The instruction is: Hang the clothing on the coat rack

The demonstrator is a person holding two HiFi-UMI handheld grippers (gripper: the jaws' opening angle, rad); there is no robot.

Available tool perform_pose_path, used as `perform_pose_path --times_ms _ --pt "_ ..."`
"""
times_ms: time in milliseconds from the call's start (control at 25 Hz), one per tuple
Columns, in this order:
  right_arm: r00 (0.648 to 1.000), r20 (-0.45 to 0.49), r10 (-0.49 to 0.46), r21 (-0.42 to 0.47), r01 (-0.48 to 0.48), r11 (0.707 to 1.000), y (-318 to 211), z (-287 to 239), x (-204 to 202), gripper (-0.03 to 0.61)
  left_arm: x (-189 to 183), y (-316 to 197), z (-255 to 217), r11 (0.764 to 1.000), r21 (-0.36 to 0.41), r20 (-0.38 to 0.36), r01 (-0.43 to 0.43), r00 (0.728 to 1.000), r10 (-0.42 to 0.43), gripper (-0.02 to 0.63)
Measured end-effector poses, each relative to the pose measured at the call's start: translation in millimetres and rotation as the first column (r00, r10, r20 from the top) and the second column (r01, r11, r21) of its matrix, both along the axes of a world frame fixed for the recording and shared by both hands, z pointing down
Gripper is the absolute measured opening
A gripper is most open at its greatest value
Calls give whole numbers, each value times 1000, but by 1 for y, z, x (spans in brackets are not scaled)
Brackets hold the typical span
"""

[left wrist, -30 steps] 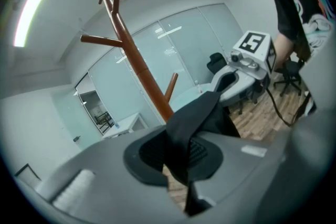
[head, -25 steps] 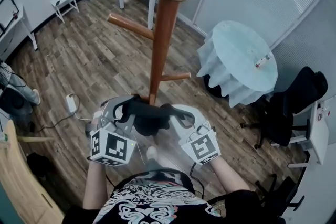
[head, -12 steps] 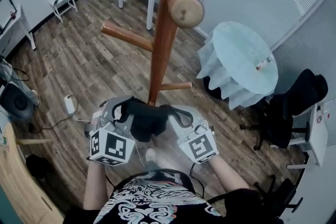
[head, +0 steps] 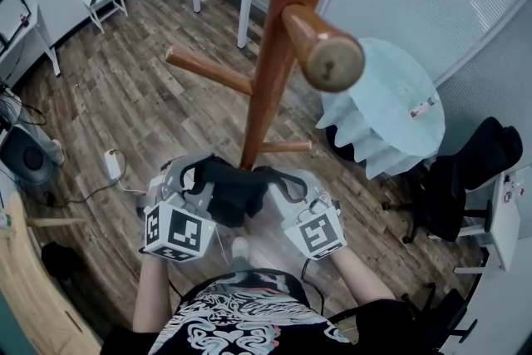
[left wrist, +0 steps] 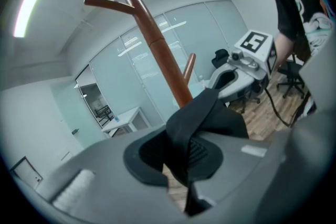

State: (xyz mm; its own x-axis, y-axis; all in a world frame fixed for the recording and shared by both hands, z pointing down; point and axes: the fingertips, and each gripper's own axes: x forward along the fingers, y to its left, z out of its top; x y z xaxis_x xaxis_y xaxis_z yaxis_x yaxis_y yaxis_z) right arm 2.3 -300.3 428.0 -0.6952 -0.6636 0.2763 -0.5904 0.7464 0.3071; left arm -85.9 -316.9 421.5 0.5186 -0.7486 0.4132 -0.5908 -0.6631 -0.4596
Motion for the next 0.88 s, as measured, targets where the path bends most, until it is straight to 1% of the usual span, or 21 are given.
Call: perform_pose_path --times_ms 200,440,880 --pt "1000 3 5 -21 -5 1000 -6 4 0 8 0 -5 15 999 -34 3 4 1000 -4 17" --pt "1000 -2 3 -29 -3 1000 -14 10 4 8 4 -13 24 999 -51 14 0 1000 0 17" --pt "999 -11 -39 -40 38 998 -18 22 0 8 8 -20 44 996 -89 8 8 1000 -8 17"
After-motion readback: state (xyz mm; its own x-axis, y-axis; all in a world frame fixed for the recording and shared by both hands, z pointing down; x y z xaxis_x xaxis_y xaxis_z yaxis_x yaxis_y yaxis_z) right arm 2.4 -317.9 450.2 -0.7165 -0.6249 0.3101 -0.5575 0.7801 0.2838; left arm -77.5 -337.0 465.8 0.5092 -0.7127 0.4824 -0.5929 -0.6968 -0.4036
